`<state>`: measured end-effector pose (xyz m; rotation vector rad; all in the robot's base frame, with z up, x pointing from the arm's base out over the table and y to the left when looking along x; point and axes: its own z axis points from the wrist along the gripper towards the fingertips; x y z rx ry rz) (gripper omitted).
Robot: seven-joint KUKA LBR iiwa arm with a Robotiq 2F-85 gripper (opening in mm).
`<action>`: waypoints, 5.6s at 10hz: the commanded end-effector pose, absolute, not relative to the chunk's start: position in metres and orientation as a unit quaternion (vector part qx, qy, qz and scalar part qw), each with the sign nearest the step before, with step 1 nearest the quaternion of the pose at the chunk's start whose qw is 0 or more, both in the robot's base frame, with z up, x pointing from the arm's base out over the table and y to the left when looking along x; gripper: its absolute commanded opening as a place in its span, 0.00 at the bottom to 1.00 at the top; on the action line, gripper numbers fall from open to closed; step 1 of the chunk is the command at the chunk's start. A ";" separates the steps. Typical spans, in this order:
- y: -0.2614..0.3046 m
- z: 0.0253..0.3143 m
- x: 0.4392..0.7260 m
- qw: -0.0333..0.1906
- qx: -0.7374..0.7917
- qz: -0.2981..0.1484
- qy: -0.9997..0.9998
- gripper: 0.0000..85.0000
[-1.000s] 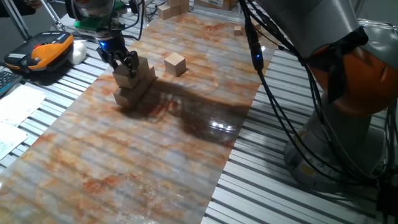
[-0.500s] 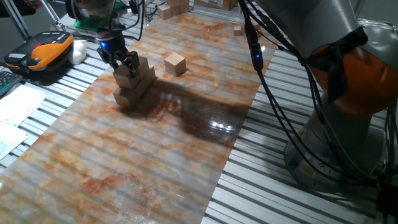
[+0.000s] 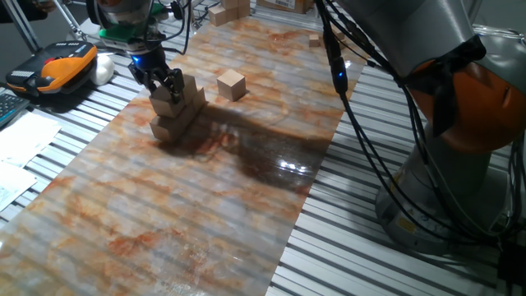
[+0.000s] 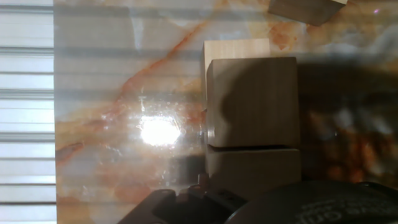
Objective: Stack the blocks into a pyramid shape
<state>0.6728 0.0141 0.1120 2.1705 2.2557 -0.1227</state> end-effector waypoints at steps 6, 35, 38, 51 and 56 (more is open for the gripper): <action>0.015 0.111 0.673 0.004 0.697 -0.040 0.716 0.20; 0.010 0.110 0.671 0.010 0.665 -0.027 0.746 0.80; 0.010 0.111 0.671 0.011 0.658 -0.027 0.752 0.80; -0.009 0.158 0.671 0.017 0.551 0.027 0.834 0.60; -0.015 0.163 0.665 0.003 0.364 0.023 0.931 0.00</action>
